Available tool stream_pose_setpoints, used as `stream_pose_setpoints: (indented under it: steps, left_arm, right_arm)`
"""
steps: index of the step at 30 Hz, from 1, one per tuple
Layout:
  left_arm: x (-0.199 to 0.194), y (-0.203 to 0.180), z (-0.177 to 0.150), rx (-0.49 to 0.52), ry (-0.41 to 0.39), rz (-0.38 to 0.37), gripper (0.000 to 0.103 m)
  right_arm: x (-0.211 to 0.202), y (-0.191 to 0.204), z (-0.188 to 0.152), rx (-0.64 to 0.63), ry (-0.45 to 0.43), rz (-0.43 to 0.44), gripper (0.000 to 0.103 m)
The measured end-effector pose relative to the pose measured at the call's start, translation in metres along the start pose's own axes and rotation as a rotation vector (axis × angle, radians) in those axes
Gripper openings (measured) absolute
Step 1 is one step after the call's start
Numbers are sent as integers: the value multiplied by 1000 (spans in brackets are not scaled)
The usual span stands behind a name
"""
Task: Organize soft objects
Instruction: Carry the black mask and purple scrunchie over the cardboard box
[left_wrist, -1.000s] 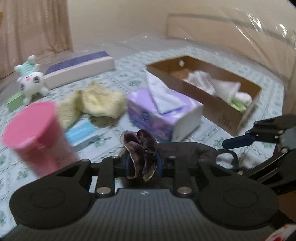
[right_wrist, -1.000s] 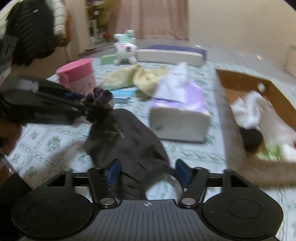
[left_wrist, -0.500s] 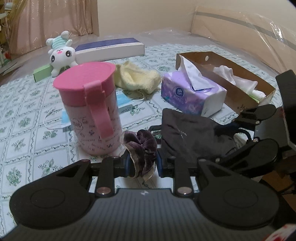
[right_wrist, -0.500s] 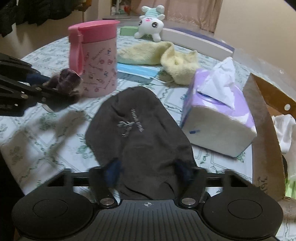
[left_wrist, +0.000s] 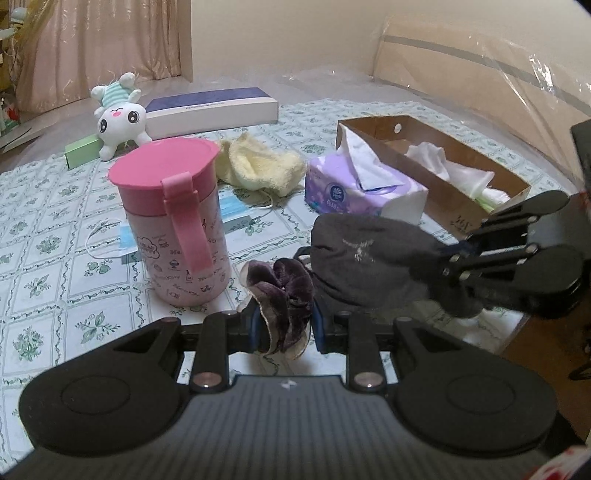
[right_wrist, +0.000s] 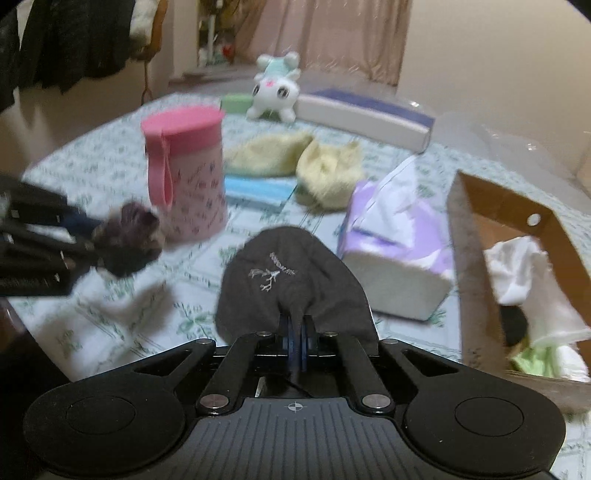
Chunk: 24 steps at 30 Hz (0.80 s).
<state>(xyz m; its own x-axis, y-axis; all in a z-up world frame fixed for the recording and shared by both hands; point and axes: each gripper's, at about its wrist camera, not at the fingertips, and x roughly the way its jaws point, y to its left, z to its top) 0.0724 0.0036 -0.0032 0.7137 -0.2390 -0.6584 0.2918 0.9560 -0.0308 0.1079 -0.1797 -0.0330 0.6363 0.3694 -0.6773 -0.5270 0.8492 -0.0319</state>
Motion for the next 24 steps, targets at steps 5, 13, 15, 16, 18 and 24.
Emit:
stream_pose_setpoints:
  steps: [5,13,15,16,18,24]
  left_arm:
    - [-9,-7,1,-27,-9,-19,24]
    - [-19,-19,3,-49,-23,-42,24]
    - [-20,-24,6,-41,-31,-48,24]
    - [-21,-26,8,-36,-33,-51,24]
    - [-22,-32,11,-26,-40,-59,24]
    - [-18,-50,24,2,-47,-87,24]
  right_arm:
    - [-36,-8,6,45,-57,-15,4]
    - [-80,-27,9,127,-113,-43,4]
    - [-88,-30,8,131,-122,-54,4]
    - [-92,-32,7,138,-126,-58,4]
    - [-99,-36,4,154,-135,-58,4]
    - [-117,-53,-4,183,-154,-103,4]
